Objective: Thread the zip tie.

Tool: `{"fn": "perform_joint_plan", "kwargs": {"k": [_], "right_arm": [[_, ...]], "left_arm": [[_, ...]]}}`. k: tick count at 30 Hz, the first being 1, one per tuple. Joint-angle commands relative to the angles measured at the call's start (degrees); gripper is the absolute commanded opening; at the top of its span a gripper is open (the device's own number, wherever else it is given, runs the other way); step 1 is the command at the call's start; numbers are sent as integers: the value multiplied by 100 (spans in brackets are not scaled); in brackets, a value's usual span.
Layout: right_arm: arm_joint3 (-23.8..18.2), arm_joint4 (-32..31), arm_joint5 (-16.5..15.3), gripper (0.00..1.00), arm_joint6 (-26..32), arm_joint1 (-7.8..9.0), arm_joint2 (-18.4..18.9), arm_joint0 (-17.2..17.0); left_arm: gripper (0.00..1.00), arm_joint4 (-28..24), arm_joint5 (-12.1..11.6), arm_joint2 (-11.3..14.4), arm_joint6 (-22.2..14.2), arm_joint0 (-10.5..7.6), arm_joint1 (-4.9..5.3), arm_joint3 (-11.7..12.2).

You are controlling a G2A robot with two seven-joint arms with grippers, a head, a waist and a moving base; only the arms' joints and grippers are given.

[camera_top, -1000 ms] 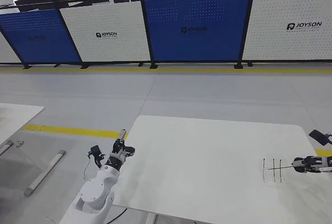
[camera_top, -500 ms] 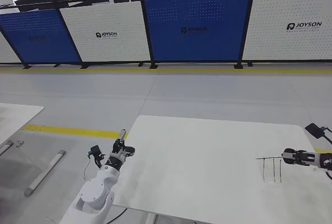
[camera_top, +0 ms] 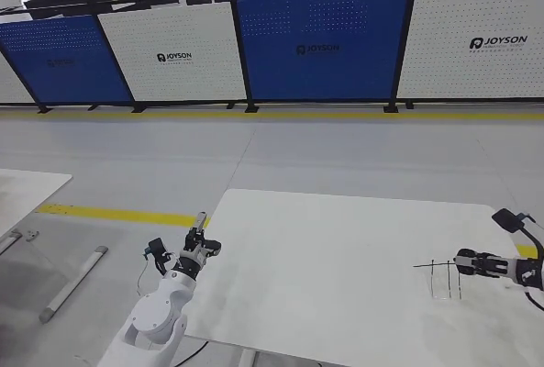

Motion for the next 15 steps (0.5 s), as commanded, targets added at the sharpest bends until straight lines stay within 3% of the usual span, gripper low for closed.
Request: {"fn": "perform_joint_plan", "kwargs": {"k": [1,4,12,15], "right_arm": [[0,0,0,0,0,0,0,0],[-271,104,0,0,-165,-13,7,-135],[-1392,261,0,0,310,-32,182,-575],[-1874,157,0,0,644,-75,74,-674]], "left_arm": [[100,0,0,0,0,0,0,0],[100,0,0,0,0,0,0,0],[100,0,0,0,0,0,0,0],[100,0,0,0,0,0,0,0]]}}
